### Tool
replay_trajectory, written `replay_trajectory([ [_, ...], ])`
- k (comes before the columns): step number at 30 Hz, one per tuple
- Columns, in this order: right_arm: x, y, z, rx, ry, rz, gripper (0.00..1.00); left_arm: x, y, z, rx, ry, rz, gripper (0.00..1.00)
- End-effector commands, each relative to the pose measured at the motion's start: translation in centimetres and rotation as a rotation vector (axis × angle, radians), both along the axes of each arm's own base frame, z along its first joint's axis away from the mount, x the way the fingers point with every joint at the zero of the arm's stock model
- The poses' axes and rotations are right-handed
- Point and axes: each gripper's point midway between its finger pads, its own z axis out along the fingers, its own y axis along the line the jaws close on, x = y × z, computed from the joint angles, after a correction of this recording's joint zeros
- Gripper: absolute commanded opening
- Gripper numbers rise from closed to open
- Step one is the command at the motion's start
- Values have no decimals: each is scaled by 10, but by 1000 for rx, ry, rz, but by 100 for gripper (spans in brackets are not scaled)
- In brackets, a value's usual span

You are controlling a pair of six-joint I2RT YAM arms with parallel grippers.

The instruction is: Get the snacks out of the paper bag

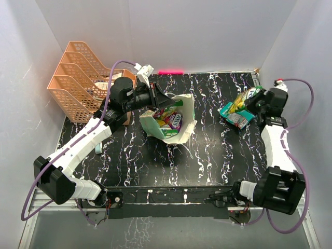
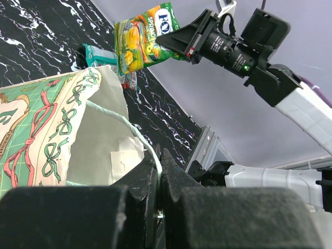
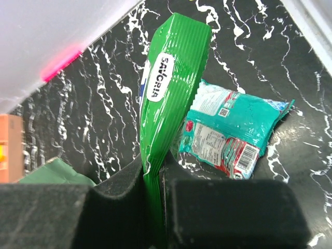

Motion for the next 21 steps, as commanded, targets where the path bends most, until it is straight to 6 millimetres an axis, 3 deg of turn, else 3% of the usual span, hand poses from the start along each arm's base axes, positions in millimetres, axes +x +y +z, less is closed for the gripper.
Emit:
replay_trajectory([
  [1, 22, -2, 44, 164, -290, 165, 7, -15, 4, 19, -28, -58, -27, 0],
  [12, 37, -32, 6, 311, -374, 88, 7, -15, 4, 20, -16, -67, -24, 0],
  [21, 32, -45, -79, 429, -268, 14, 7, -15, 5, 23, -12, -70, -23, 0],
])
